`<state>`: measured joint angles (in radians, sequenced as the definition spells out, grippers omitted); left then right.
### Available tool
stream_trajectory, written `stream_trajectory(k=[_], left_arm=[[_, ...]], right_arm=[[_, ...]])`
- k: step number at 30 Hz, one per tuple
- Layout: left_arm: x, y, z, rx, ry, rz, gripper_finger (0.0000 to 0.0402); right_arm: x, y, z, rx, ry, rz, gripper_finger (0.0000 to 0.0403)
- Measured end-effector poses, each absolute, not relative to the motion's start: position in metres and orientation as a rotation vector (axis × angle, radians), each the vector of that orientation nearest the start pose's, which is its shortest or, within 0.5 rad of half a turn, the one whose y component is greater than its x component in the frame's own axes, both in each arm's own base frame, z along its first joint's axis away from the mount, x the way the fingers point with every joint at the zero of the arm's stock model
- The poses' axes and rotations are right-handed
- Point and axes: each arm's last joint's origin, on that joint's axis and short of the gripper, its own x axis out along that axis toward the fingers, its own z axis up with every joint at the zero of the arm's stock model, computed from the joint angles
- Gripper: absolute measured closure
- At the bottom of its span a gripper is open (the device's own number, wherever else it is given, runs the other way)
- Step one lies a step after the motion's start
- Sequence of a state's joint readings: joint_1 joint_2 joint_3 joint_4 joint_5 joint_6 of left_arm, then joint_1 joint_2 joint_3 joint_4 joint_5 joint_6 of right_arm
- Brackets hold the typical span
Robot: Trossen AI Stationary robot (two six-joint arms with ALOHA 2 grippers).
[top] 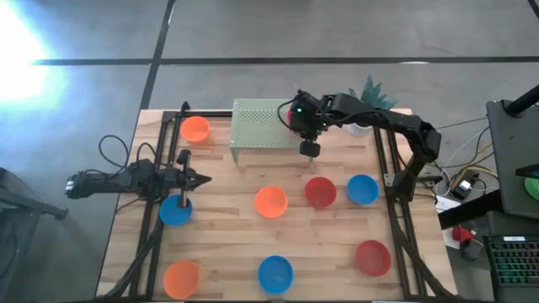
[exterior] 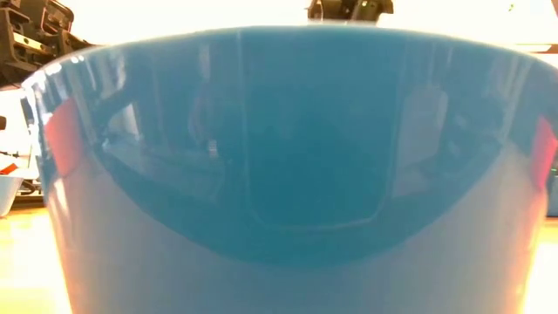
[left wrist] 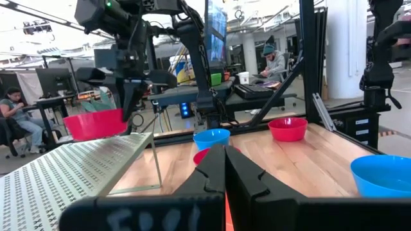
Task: Pick & Place Mini bowls
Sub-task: Put the top red bowl on the shelf
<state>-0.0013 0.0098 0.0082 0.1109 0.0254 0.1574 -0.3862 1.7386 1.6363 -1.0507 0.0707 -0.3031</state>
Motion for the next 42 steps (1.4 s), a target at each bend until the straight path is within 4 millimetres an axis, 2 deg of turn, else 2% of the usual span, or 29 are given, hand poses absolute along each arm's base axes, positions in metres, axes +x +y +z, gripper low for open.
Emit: stream_trajectory(k=[17, 42], left_arm=[[0.097, -0.001, 0.176, 0.159, -0.111, -0.018, 0.0401], [0.097, -0.001, 0.176, 0.159, -0.111, -0.018, 0.0401]], right_arm=[[0.335, -0.139, 0.292, -0.107, 1.247, -0.197, 0.0394], [0.335, -0.139, 0.291, -0.123, 1.258, -0.219, 0.0394]])
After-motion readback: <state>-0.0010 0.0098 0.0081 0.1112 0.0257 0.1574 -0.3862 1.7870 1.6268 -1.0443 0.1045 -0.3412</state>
